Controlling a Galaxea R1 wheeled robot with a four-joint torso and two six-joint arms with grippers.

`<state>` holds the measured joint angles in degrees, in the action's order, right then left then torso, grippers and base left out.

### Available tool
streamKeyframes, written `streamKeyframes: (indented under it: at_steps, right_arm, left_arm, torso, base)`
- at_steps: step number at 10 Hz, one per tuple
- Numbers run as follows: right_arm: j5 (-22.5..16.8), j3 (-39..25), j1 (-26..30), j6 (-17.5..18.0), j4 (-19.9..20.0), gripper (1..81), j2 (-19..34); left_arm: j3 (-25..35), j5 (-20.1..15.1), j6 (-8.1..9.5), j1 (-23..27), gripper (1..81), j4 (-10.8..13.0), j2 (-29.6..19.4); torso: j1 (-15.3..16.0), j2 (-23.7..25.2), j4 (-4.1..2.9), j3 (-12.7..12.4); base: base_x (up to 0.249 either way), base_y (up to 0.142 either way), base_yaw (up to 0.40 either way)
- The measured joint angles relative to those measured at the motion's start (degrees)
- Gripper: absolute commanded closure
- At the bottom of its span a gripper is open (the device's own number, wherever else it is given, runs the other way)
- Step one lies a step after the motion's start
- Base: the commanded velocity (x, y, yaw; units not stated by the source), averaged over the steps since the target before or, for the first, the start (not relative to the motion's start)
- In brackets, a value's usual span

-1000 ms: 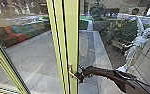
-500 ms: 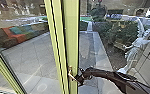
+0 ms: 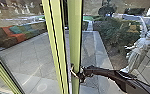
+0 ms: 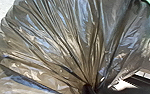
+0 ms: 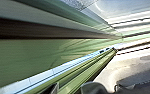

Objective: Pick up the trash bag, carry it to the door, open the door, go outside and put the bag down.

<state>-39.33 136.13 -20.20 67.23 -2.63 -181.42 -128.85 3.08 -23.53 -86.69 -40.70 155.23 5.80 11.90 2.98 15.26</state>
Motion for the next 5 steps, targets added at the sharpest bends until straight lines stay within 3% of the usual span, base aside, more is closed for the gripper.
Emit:
streamKeyframes:
  at_steps: [5]
  right_arm:
    - [0.9, 0.6, 2.2, 0.9, -1.0, 1.0, 1.1]
  left_arm:
    - [0.0, -0.2, 0.0, -0.5, 81.1, 0.0, 0.0]
  torso:
    - [0.2, -0.2, 0.0, 0.1]
  base:
    - [0.0, 0.0, 0.0]
